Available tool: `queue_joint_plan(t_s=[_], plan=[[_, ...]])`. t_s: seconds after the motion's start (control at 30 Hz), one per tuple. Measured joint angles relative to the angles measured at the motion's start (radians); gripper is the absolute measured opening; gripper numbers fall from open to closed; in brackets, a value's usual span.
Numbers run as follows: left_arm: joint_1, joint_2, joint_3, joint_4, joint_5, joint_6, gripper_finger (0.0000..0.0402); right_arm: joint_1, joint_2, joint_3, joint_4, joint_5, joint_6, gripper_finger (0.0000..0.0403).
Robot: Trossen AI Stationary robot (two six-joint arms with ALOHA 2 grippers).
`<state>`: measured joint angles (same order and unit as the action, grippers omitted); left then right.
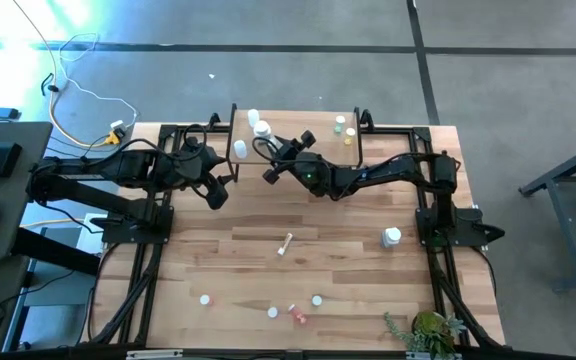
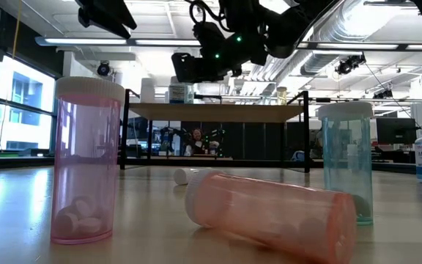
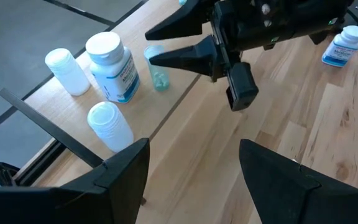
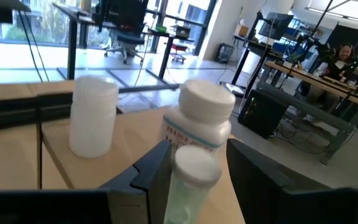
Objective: Pick and place medicine bottles onto shelf by color
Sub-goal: Put the top blue pill bottle on the shelf, then put the left orange pill bottle on the shelf
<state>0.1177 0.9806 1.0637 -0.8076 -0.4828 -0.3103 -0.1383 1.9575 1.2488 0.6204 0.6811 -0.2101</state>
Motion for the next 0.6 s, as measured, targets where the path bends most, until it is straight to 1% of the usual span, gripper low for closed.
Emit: queue_joint_plan(t_s=[0.2, 0.3, 0.6], plan=[[0.0, 0.0, 0.0, 0.0, 0.004, 0.0, 0.0239, 0.009, -0.002, 0.0, 0.034, 0.0, 0.0, 0.0147], [0.0, 0.0, 0.0, -0.005, 0.029, 0.0, 0.0239, 0.021, -0.019, 0.0, 0.032, 0.001, 0.003, 0.0147], [0.0, 0.001, 0.0, -0.021, 0.151, 0.0, 0.0239, 0.088, -0.117, 0.0, -0.024, 0.114, 0.029, 0.0147]])
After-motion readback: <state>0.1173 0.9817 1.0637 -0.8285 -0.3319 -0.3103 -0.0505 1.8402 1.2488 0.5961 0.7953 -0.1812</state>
